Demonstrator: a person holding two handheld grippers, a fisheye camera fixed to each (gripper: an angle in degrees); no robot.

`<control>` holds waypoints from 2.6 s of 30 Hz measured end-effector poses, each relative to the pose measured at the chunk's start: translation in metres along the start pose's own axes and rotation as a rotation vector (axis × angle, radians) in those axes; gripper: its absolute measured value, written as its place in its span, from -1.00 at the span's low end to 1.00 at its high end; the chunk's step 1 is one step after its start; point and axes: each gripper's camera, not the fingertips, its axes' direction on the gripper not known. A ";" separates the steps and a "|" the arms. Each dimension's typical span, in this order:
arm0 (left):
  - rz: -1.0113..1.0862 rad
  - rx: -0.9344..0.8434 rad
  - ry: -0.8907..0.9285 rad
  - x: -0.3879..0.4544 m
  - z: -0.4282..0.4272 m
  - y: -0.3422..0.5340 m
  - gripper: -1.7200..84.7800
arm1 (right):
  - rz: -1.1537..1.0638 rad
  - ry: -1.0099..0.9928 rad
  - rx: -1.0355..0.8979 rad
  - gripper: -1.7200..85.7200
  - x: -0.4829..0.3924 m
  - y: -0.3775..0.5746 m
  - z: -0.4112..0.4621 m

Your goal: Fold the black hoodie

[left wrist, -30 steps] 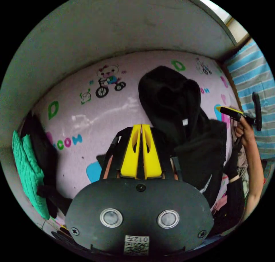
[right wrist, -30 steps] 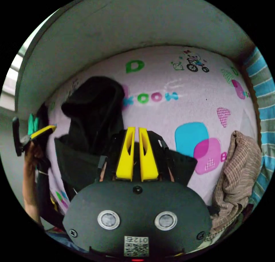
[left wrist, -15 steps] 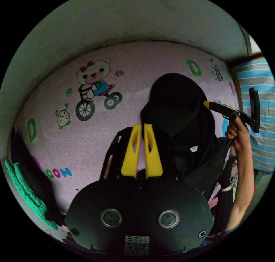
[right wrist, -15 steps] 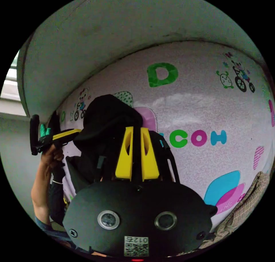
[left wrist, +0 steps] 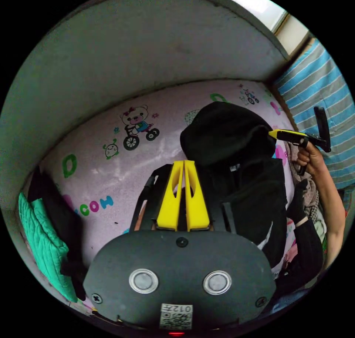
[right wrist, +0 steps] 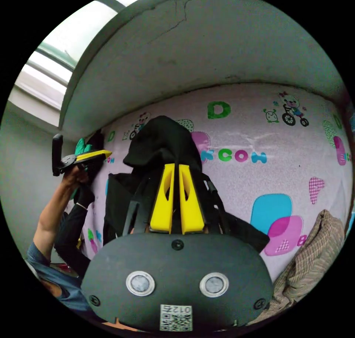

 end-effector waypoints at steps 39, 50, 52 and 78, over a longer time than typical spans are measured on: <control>0.407 0.020 -0.313 0.158 0.025 0.168 -0.75 | -0.539 0.436 -0.262 -0.68 -0.161 0.187 0.102; 0.511 -0.110 -0.154 0.166 0.073 0.112 -0.94 | -0.589 0.409 -0.333 -0.98 -0.154 0.163 0.133; 0.505 -0.100 -0.114 0.162 0.065 0.108 -0.95 | -0.624 0.408 -0.308 -0.98 -0.152 0.156 0.121; 0.117 -0.395 0.310 0.040 0.181 0.099 -0.90 | 0.047 -0.049 -0.589 -0.85 0.021 0.105 0.120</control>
